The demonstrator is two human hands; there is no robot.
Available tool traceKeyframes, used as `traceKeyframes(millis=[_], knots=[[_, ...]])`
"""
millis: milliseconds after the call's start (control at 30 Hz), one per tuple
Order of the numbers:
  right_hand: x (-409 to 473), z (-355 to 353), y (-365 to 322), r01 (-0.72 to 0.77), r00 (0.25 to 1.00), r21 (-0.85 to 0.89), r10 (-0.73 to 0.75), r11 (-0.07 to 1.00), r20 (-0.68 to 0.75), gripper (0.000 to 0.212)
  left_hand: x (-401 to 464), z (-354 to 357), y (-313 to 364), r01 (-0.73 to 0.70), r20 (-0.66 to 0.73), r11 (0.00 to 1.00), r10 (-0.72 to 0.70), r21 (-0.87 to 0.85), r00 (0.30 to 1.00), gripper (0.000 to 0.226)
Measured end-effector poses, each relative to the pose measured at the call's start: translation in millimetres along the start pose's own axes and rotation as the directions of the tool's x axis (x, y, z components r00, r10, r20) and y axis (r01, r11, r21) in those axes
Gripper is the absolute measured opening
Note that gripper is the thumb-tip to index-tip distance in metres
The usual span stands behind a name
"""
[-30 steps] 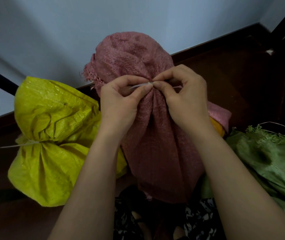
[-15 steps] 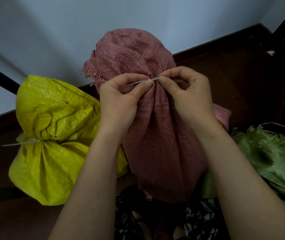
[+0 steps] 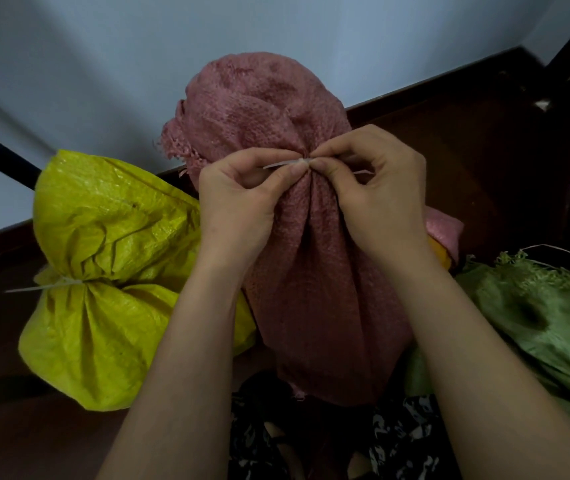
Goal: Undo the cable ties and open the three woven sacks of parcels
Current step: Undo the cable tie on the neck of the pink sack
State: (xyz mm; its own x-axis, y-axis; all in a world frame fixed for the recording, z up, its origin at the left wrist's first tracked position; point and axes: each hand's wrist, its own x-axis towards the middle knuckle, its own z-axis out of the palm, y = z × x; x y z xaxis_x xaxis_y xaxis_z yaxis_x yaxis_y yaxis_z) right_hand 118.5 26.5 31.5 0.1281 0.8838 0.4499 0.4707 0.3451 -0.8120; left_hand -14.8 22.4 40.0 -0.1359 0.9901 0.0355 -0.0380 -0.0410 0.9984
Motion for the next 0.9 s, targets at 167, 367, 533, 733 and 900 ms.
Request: traceKeyframes(millis=[167,367,533,733,900], knots=[[0.1,0.7,-0.9,-0.131,0.991,0.118,0.129,0.984,0.019,0.011,0.3,-0.5,-0.8,0.004,-0.003,1.000,-0.004,-0.010,1.000,0.012],[0.6,-1.0,-2.0,-0.191,0.982,0.200,0.185,0.961,0.047,0.016,-0.5,-0.8,-0.2,0.015,-0.010,1.000,-0.015,-0.027,1.000,0.013],[2.9,-5.3,-1.2,-0.124,0.991,0.093,0.119,0.988,0.058,0.011,0.1,-1.3,-0.7,0.014,-0.019,1.000,-0.015,-0.028,1.000,0.012],[0.6,-6.1,0.4,0.164,0.986,-0.106,-0.160,0.981,0.046,0.011,0.7,1.5,0.6,0.005,-0.022,1.000,-0.005,-0.005,1.000,0.013],[-2.3,-4.3,0.9,0.235,0.972,-0.215,-0.233,0.948,0.038,0.014,-0.5,0.8,0.8,0.006,-0.002,1.000,-0.006,-0.002,1.000,0.016]])
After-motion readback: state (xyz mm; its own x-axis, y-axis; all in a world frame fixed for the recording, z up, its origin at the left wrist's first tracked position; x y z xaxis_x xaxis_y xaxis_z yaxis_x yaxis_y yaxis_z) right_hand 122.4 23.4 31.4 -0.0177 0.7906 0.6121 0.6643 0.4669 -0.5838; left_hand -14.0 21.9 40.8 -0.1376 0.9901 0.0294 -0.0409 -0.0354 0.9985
